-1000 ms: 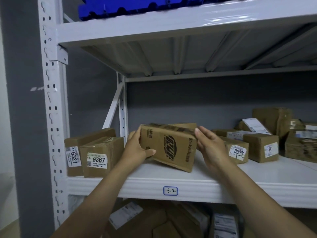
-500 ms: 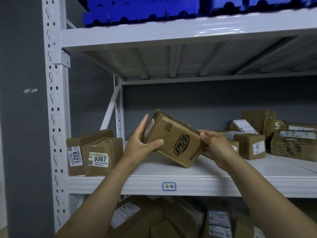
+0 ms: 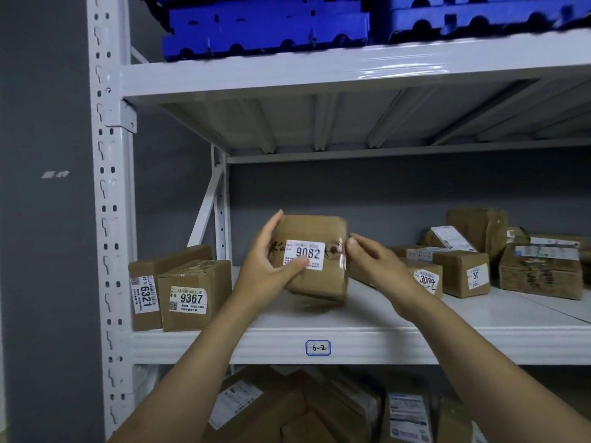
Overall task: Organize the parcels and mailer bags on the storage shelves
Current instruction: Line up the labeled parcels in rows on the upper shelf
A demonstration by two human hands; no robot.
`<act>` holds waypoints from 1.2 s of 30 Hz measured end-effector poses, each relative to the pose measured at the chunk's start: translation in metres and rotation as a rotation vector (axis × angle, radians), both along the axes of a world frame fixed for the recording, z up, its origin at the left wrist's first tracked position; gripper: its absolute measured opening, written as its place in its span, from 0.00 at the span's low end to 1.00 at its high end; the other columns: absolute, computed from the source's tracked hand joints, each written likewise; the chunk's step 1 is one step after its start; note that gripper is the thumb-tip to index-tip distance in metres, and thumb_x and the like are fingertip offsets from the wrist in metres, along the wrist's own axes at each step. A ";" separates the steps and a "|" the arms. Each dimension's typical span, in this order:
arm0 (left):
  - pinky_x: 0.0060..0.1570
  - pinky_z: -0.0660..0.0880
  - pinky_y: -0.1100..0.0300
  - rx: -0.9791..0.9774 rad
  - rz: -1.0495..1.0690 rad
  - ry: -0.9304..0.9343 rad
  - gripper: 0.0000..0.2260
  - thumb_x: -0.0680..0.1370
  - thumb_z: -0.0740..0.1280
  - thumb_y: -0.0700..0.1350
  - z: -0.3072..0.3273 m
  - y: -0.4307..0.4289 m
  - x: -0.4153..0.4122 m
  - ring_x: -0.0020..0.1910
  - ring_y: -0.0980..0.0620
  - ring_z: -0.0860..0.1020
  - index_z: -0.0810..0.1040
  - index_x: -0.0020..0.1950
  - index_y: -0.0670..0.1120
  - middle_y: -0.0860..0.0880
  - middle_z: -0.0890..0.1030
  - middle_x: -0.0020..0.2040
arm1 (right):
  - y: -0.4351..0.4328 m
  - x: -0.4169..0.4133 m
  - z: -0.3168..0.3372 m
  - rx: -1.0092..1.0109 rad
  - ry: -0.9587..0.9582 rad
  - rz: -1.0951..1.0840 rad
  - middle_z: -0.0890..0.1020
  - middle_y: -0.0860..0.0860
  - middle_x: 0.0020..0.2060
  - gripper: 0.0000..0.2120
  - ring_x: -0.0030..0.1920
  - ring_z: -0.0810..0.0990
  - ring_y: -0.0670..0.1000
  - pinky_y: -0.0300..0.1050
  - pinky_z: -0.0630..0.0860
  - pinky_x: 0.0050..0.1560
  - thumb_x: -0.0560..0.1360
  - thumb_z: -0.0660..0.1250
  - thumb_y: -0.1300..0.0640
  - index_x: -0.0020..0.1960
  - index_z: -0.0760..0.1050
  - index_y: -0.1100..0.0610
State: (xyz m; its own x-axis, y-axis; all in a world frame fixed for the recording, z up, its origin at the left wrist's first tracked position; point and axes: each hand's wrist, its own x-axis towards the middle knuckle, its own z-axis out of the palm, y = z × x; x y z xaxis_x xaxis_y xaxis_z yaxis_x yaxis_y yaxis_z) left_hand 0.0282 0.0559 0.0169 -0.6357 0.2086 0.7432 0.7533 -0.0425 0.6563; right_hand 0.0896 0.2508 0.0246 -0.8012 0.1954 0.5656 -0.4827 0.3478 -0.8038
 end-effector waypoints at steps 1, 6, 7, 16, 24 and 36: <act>0.58 0.75 0.64 -0.062 0.015 0.018 0.39 0.71 0.75 0.37 -0.001 0.001 0.001 0.63 0.61 0.74 0.60 0.73 0.61 0.59 0.70 0.69 | -0.004 0.000 -0.001 -0.038 -0.010 0.057 0.75 0.44 0.62 0.24 0.57 0.76 0.41 0.39 0.72 0.56 0.77 0.63 0.44 0.72 0.68 0.47; 0.56 0.75 0.67 -0.210 0.096 0.016 0.47 0.69 0.77 0.40 -0.012 -0.003 0.003 0.63 0.63 0.71 0.52 0.77 0.63 0.63 0.64 0.70 | -0.007 -0.002 -0.016 0.114 0.013 0.030 0.74 0.40 0.58 0.32 0.59 0.76 0.44 0.42 0.76 0.56 0.72 0.73 0.51 0.71 0.64 0.41; 0.56 0.77 0.63 -0.234 0.115 -0.001 0.46 0.69 0.77 0.40 -0.016 -0.005 0.002 0.62 0.60 0.73 0.53 0.76 0.64 0.61 0.65 0.70 | -0.007 -0.003 -0.020 0.164 0.029 -0.001 0.75 0.40 0.58 0.30 0.58 0.76 0.44 0.41 0.76 0.55 0.71 0.74 0.53 0.69 0.67 0.40; 0.50 0.76 0.67 -0.225 0.331 0.060 0.29 0.70 0.77 0.47 -0.016 -0.028 0.011 0.56 0.62 0.74 0.68 0.66 0.57 0.57 0.73 0.63 | -0.023 -0.008 -0.028 0.381 0.155 -0.078 0.66 0.37 0.65 0.24 0.62 0.68 0.41 0.37 0.71 0.57 0.71 0.74 0.50 0.62 0.68 0.37; 0.65 0.66 0.56 -0.616 0.698 0.219 0.32 0.72 0.72 0.55 0.002 -0.075 0.018 0.69 0.53 0.67 0.64 0.74 0.57 0.54 0.70 0.71 | -0.050 -0.021 -0.018 0.469 0.158 -0.058 0.71 0.36 0.53 0.21 0.52 0.73 0.41 0.35 0.73 0.47 0.71 0.73 0.47 0.60 0.68 0.39; 0.59 0.69 0.57 -0.920 0.808 0.144 0.34 0.68 0.77 0.52 0.006 -0.129 -0.001 0.65 0.49 0.72 0.69 0.71 0.53 0.51 0.74 0.68 | -0.090 -0.048 -0.019 0.591 0.208 -0.083 0.71 0.43 0.65 0.24 0.61 0.71 0.47 0.46 0.74 0.58 0.73 0.70 0.45 0.67 0.67 0.42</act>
State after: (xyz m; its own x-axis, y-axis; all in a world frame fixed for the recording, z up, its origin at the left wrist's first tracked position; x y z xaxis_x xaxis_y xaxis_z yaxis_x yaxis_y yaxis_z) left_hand 0.0268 -0.0733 0.0224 -0.7494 0.2760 0.6019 0.4166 0.9031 0.1045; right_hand 0.0417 0.1608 0.0059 -0.6583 -0.1408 0.7395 -0.5606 0.7473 -0.3568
